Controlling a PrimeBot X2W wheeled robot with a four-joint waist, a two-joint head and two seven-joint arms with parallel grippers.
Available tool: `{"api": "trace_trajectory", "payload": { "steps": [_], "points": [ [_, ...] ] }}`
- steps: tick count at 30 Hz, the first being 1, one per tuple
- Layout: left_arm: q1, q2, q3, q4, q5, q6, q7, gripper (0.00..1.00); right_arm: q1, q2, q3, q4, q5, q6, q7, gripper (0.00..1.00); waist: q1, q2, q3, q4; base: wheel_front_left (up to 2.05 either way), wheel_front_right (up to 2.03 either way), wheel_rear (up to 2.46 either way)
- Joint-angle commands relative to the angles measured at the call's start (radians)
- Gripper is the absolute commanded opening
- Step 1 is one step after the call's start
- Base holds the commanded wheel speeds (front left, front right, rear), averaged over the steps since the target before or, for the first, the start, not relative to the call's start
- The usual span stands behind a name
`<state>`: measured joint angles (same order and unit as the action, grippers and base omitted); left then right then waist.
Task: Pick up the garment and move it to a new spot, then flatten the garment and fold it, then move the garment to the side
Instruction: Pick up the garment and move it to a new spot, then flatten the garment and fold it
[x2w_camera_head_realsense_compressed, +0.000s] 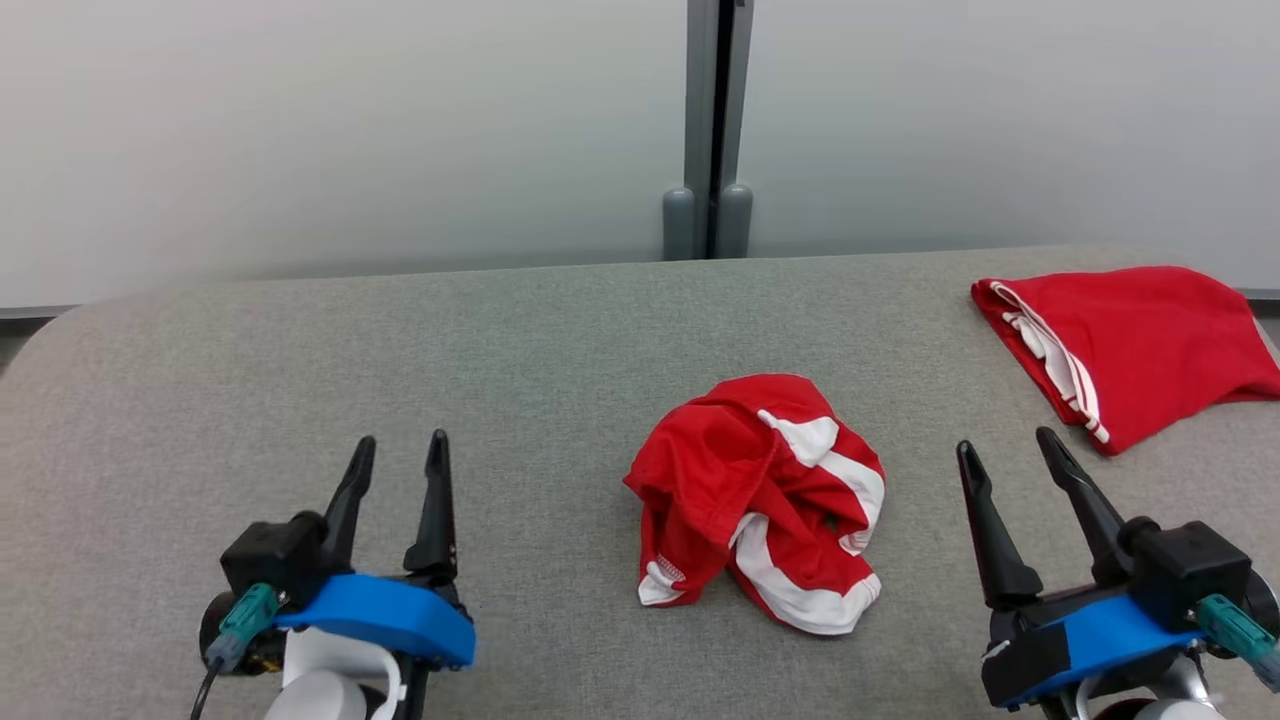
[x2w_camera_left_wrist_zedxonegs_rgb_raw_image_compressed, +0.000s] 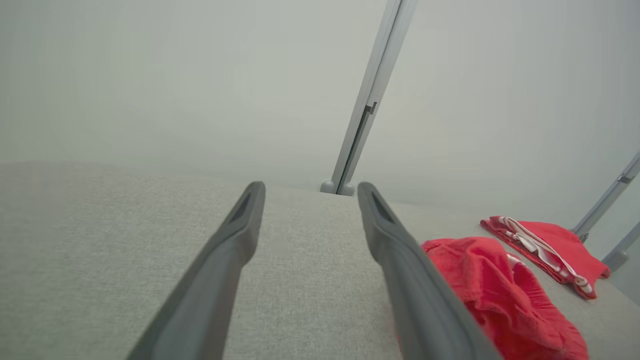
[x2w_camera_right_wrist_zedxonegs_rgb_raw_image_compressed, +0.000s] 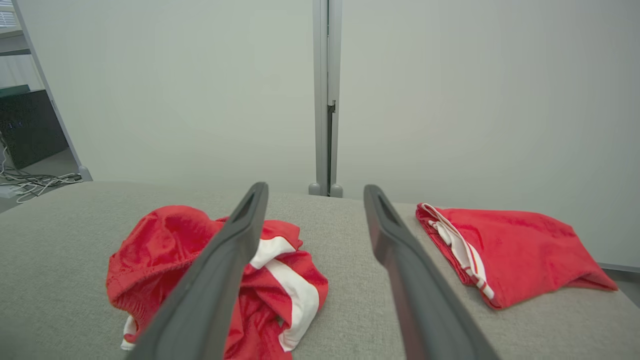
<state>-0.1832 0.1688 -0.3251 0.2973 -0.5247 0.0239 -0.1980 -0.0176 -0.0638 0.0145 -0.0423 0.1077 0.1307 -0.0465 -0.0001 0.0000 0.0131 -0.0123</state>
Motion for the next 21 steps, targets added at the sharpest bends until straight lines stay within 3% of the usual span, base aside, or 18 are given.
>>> {"api": "trace_trajectory", "payload": {
  "steps": [1, 9, 21],
  "points": [
    [0.02, 0.014, 0.012, -0.013, 0.018, 0.018, -0.015, 1.0, 0.019, -0.002, -0.013, 0.004, 0.0, 0.0, -0.001, 1.0, 0.0001, 0.0, -0.003, 0.009, 0.0, 0.0, 0.0],
    [0.128, 0.079, 0.04, -0.098, 0.08, 0.096, -0.043, 1.0, 0.056, 0.006, -0.069, 0.019, -0.002, 0.0, -0.001, 1.0, 0.0001, 0.0, -0.025, 0.044, 0.0, 0.0, 0.0],
    [0.207, 0.138, 0.007, -0.171, 0.111, 0.085, -0.038, 1.0, 0.089, 0.012, -0.1, 0.061, 0.002, 0.0, 0.014, 1.0, 0.0001, 0.0, -0.044, 0.032, 0.0, 0.0, 0.0]
  ]
}}
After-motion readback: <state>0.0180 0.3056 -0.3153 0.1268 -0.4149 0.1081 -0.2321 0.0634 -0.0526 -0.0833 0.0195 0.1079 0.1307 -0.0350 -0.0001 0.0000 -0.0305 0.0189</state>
